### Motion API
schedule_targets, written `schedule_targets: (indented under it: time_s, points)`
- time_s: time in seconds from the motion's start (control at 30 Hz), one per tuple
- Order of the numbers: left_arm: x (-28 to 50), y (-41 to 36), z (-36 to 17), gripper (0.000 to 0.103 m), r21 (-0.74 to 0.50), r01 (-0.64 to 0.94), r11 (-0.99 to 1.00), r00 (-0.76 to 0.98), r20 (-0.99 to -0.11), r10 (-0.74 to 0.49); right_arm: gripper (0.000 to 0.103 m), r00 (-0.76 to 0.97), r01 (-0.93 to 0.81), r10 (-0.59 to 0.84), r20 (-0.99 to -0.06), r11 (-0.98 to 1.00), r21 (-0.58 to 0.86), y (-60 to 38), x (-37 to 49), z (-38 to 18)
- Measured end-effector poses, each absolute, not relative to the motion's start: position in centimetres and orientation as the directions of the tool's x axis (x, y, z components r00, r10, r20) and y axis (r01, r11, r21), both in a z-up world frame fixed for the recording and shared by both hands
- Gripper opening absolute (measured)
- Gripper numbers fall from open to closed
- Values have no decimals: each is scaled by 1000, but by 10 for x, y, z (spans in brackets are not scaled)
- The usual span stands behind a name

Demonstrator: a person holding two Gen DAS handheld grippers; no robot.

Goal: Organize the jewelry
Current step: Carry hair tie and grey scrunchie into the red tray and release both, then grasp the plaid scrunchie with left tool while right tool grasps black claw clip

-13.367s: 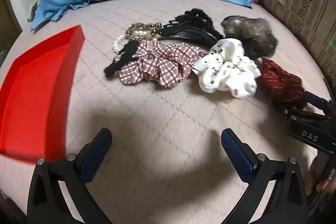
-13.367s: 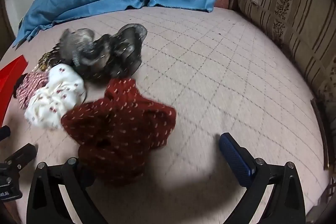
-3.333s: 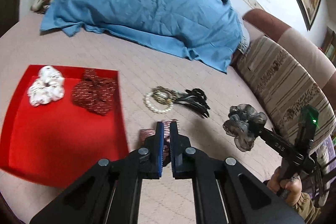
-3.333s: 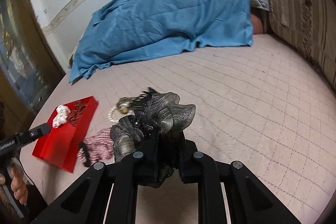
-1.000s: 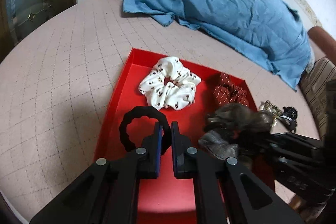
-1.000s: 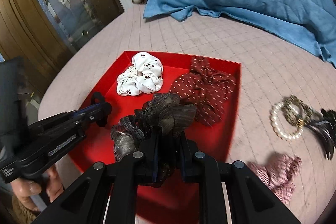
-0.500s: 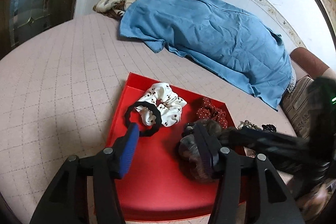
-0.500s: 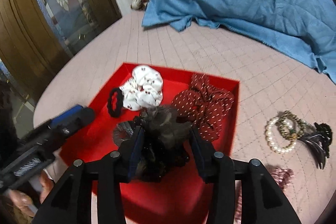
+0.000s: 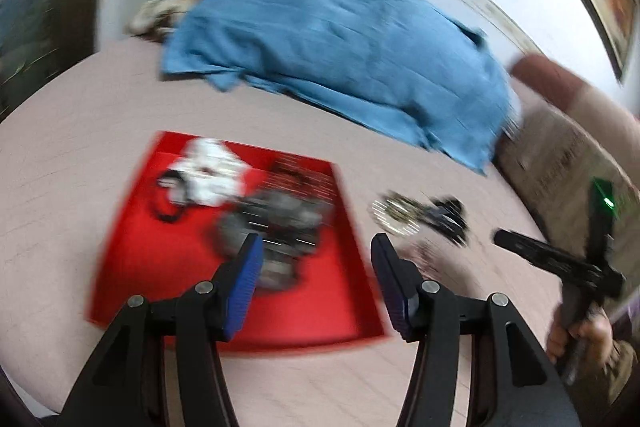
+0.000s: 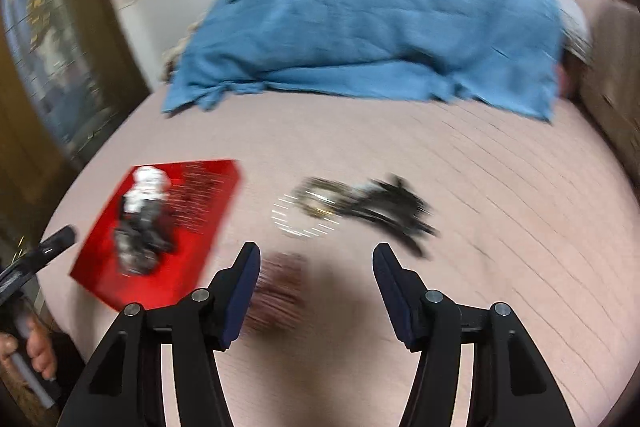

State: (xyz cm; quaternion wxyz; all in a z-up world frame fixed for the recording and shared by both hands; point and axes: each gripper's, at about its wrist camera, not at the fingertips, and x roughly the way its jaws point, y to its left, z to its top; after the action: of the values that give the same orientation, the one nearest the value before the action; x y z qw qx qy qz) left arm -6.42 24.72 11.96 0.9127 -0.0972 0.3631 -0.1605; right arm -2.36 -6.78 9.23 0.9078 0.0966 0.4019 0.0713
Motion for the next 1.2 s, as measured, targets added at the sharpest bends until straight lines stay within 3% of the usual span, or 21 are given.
schedule_targets:
  time_s: [0.33, 0.63, 1.0, 1.03, 1.07, 1.13, 1.17, 1.2]
  points:
    - [-57, 116, 95, 56, -124, 414, 902, 563, -744, -361, 63, 667, 11, 204, -716, 959, 283, -122, -22, 62]
    - [-22, 99, 60, 56, -99, 358, 928, 514, -809, -285, 63, 651, -41, 220, -727, 966, 256, -124, 24, 46]
    - [0, 90, 38, 56, -142, 351, 925, 452, -840, -300, 63, 638, -89, 260, -725, 960, 265, -118, 77, 33]
    - [0, 89, 37, 55, -144, 352, 925, 449, -841, -302, 56, 635, -94, 265, -726, 959, 268, -117, 79, 31]
    - [0, 89, 37, 53, -146, 354, 924, 449, -840, -305, 38, 627, -95, 269, -731, 958, 271, -116, 81, 30]
    - [-1, 88, 37, 17, -139, 358, 924, 459, -835, -303, 27, 631, -92, 273, -726, 956, 279, -118, 79, 30]
    - [-1, 88, 37, 12, -145, 360, 922, 451, -838, -308, 19, 628, -91, 283, -725, 952, 292, -120, 77, 30]
    - [-1, 88, 38, 12, -158, 356, 921, 450, -835, -317, 19, 628, -90, 292, -721, 948, 305, -121, 75, 30]
